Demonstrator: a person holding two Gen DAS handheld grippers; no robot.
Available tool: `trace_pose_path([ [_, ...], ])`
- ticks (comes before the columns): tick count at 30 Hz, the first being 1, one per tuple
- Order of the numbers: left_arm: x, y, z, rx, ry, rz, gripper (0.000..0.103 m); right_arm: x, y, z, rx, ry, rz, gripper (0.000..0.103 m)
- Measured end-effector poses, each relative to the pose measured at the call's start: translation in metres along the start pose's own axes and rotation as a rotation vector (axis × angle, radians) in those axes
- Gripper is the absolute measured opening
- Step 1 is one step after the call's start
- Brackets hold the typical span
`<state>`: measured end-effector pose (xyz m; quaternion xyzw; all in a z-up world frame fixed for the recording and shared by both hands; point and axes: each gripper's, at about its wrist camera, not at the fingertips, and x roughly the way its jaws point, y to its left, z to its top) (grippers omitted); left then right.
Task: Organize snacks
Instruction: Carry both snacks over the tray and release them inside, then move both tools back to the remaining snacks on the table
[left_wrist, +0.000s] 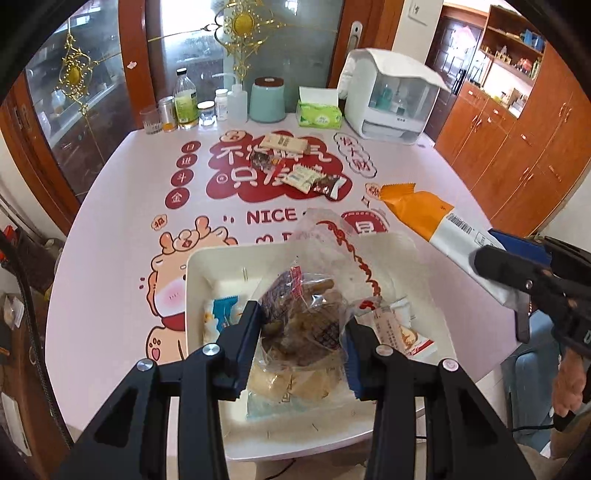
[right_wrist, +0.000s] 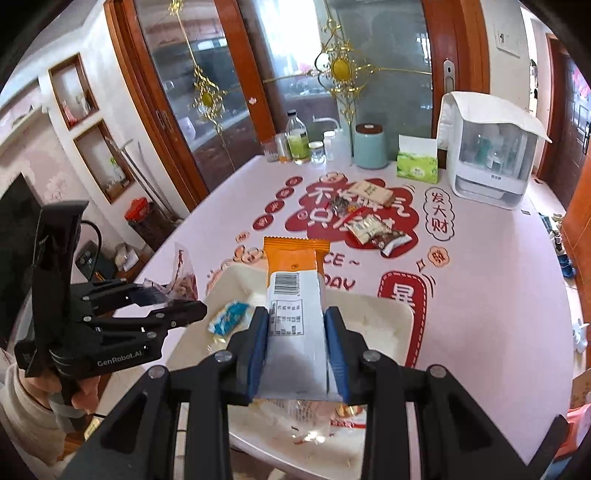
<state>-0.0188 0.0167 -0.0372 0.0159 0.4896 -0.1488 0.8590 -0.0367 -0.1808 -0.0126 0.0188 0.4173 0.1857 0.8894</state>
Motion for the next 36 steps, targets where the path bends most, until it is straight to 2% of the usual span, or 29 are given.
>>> trace_pose_path([
  [4, 0.009, -0.006, -0.002, 0.012, 0.018, 0.009, 0.04, 0.01, 0.003, -0.007, -0.021, 0.036, 0.0, 0.032],
  [7, 0.013, -0.009, -0.001, 0.016, 0.026, 0.006, 0.04, 0.017, 0.007, -0.007, -0.054, 0.049, -0.033, 0.032],
  [10, 0.016, -0.013, 0.005, 0.043, 0.014, 0.035, 0.04, 0.026, 0.01, -0.004, -0.081, 0.056, -0.047, 0.033],
  [11, 0.016, -0.013, 0.007, 0.053, 0.005, 0.047, 0.047, 0.029, 0.01, -0.002, -0.088, 0.057, -0.054, 0.033],
  [12, 0.016, -0.014, 0.009, 0.059, -0.003, 0.061, 0.067, 0.034, 0.009, 0.0, -0.093, 0.059, -0.065, 0.033],
  [14, 0.012, -0.011, 0.013, 0.04, -0.037, 0.084, 0.092, 0.042, 0.005, 0.005, -0.076, 0.058, -0.084, 0.035],
  [15, 0.01, -0.009, 0.014, 0.024, -0.059, 0.089, 0.094, 0.045, 0.002, 0.007, -0.064, 0.064, -0.086, 0.036],
  [17, 0.007, -0.004, 0.017, 0.002, -0.07, 0.079, 0.094, 0.048, -0.004, 0.009, -0.03, 0.065, -0.084, 0.048],
  [19, 0.008, 0.003, 0.019, -0.026, -0.071, 0.077, 0.094, 0.047, -0.008, 0.011, -0.004, 0.056, -0.08, 0.052],
  [26, 0.01, 0.018, 0.02, -0.092, -0.071, 0.081, 0.094, 0.041, -0.007, 0.009, 0.007, 0.049, -0.101, 0.052],
  [36, 0.015, 0.006, 0.02, -0.075, -0.056, 0.077, 0.094, 0.033, -0.016, 0.002, 0.036, 0.065, -0.104, 0.052],
])
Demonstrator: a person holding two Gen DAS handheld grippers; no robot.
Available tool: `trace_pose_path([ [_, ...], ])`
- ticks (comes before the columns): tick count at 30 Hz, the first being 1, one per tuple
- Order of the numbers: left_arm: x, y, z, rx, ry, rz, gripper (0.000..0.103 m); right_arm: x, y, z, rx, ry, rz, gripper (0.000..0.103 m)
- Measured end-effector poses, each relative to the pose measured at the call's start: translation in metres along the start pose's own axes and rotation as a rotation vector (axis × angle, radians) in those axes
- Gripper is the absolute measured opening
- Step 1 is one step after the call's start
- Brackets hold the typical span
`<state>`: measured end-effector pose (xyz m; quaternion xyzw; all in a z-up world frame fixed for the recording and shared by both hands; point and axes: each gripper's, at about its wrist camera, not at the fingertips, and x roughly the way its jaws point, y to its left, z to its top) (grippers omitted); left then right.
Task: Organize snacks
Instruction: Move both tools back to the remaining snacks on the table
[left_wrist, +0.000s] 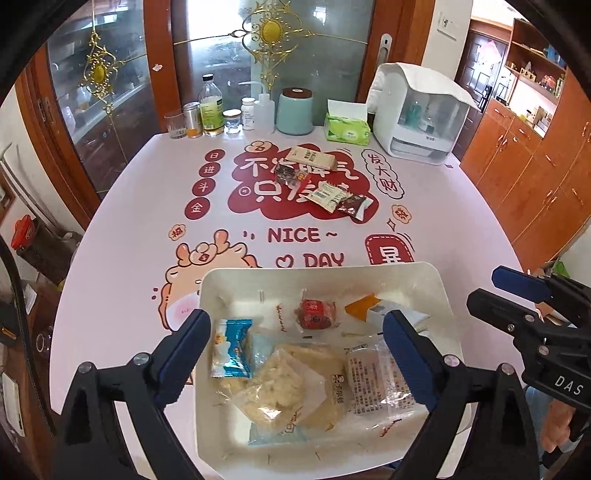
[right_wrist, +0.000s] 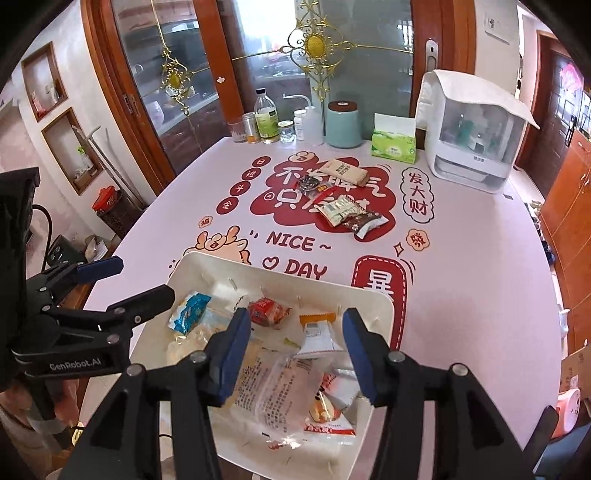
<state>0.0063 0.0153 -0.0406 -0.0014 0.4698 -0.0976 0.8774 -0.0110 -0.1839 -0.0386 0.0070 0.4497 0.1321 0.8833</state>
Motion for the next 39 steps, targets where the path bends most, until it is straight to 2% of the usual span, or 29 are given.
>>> trace_pose_path([
  [9, -0.011, -0.013, 0.004, 0.017, -0.019, 0.008, 0.094, -0.014, -0.016, -0.006, 0.02, -0.02, 0.003, 0.052],
  [14, -0.024, -0.01, 0.014, 0.016, -0.054, 0.045, 0.094, -0.023, -0.028, 0.001, 0.023, -0.038, -0.01, 0.052],
  [20, -0.037, 0.005, 0.052, 0.021, -0.087, 0.102, 0.094, -0.021, -0.04, 0.029, 0.007, -0.055, -0.053, 0.052],
  [25, -0.035, 0.007, 0.1, 0.103, -0.132, 0.159, 0.095, -0.012, -0.05, 0.066, 0.011, -0.073, -0.082, 0.052],
  [32, 0.006, 0.01, 0.173, 0.196, -0.148, 0.161, 0.097, 0.045, -0.079, 0.129, 0.122, 0.012, -0.113, 0.052],
  [36, 0.059, 0.018, 0.215, 0.25, -0.096, 0.146, 0.097, 0.092, -0.097, 0.159, 0.166, 0.087, -0.128, 0.052],
  [39, 0.117, 0.029, 0.245, 0.26, -0.032, 0.108, 0.097, 0.134, -0.11, 0.174, 0.192, 0.149, -0.137, 0.052],
])
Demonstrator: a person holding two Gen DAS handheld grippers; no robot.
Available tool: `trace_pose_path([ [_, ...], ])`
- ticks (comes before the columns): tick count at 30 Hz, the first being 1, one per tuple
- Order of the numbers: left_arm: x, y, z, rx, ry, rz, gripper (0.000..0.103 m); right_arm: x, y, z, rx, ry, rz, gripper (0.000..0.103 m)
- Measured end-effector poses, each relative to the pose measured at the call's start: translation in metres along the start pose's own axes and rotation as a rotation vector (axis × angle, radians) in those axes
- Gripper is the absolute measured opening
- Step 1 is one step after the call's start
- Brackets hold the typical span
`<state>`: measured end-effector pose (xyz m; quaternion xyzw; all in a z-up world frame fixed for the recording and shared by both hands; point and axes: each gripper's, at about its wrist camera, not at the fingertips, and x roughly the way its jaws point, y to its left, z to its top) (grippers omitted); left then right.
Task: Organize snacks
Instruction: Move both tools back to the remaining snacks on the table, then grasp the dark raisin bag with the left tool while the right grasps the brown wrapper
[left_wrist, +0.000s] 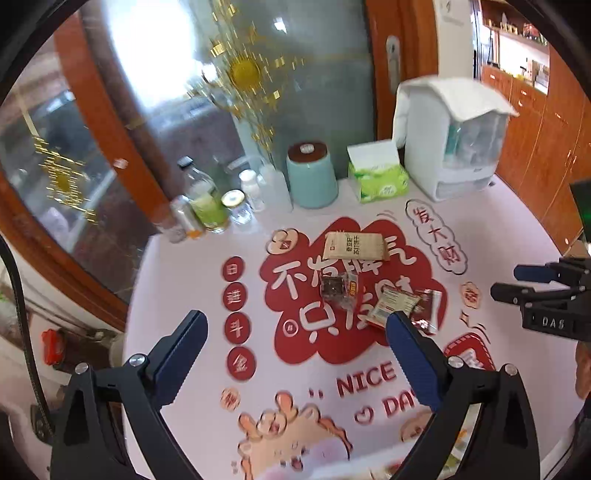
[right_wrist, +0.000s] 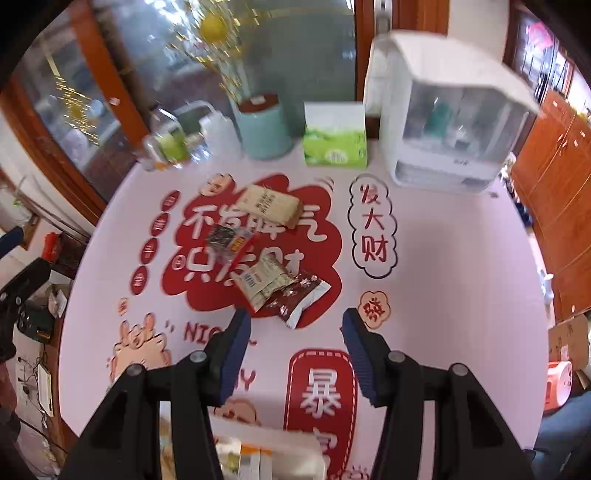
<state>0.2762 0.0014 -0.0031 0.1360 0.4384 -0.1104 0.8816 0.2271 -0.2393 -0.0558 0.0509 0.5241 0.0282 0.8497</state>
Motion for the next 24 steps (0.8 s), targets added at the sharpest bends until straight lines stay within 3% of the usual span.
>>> trace_pose_path([
  [6, 0.126, 0.007, 0.018, -0.039, 0.127, -0.082, 0.097, 0.093, -0.003, 0.018, 0.074, 0.143, -0.004, 0.052],
  [12, 0.22, -0.007, 0.012, -0.095, 0.257, -0.148, 0.097, 0.161, -0.004, 0.014, 0.154, 0.258, 0.011, 0.039],
  [19, 0.266, -0.026, 0.008, -0.13, 0.314, -0.172, 0.097, 0.196, 0.001, 0.004, 0.177, 0.312, -0.006, 0.039],
  [24, 0.282, -0.033, 0.004, -0.153, 0.335, -0.179, 0.095, 0.2, 0.015, 0.004, 0.128, 0.273, -0.038, 0.039],
])
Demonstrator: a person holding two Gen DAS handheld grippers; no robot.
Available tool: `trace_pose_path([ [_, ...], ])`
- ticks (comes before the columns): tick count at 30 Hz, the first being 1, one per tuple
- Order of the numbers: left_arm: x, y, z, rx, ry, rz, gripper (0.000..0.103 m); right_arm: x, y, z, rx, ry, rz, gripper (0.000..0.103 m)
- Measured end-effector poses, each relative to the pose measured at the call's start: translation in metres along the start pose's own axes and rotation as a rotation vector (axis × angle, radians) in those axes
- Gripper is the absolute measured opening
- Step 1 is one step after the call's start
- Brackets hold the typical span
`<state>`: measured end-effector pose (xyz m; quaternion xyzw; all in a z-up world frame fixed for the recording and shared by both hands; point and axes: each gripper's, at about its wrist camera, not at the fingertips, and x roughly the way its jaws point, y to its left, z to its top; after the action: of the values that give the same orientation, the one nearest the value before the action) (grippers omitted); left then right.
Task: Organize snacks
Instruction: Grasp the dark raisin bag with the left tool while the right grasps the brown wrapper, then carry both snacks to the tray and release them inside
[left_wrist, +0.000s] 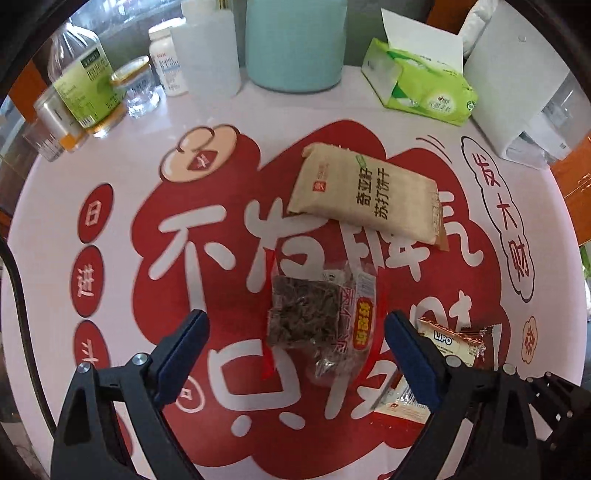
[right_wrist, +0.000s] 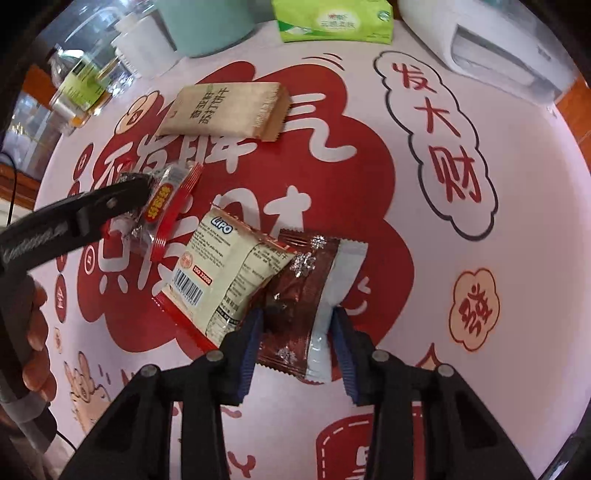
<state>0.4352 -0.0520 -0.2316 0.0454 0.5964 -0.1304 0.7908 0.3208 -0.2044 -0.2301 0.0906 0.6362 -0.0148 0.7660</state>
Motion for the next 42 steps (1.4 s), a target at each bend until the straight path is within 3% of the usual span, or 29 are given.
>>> trace_pose_path([
  [4, 0.01, -0.003, -0.004, 0.022, 0.026, 0.003, 0.086, 0.0, 0.001, -0.005, -0.032, -0.01, -0.017, 0.035],
  [7, 0.012, -0.008, -0.009, 0.046, 0.012, 0.001, 0.065, -0.002, -0.003, -0.007, -0.039, -0.008, -0.014, 0.032],
  [9, 0.008, -0.011, -0.012, 0.067, -0.009, 0.006, 0.046, -0.005, -0.004, -0.008, -0.048, -0.02, -0.009, 0.028],
  [12, 0.002, -0.01, -0.017, 0.064, -0.022, -0.028, 0.039, -0.011, -0.01, -0.012, -0.055, -0.019, -0.007, 0.024],
  [18, -0.04, -0.007, -0.041, 0.08, -0.057, -0.013, 0.038, -0.027, -0.017, -0.018, -0.047, -0.043, 0.014, 0.016],
  [26, -0.17, -0.013, -0.094, 0.11, -0.186, -0.027, 0.038, -0.116, -0.026, -0.048, -0.061, -0.186, 0.12, 0.016],
  [33, -0.289, -0.044, -0.191, 0.155, -0.281, -0.05, 0.038, -0.214, -0.026, -0.111, -0.147, -0.341, 0.229, 0.016],
  [38, -0.33, -0.062, -0.257, 0.143, -0.335, -0.057, 0.038, -0.264, -0.025, -0.173, -0.225, -0.417, 0.268, 0.016],
  [42, -0.348, -0.073, -0.306, 0.114, -0.382, -0.036, 0.038, -0.278, -0.026, -0.213, -0.254, -0.426, 0.305, 0.016],
])
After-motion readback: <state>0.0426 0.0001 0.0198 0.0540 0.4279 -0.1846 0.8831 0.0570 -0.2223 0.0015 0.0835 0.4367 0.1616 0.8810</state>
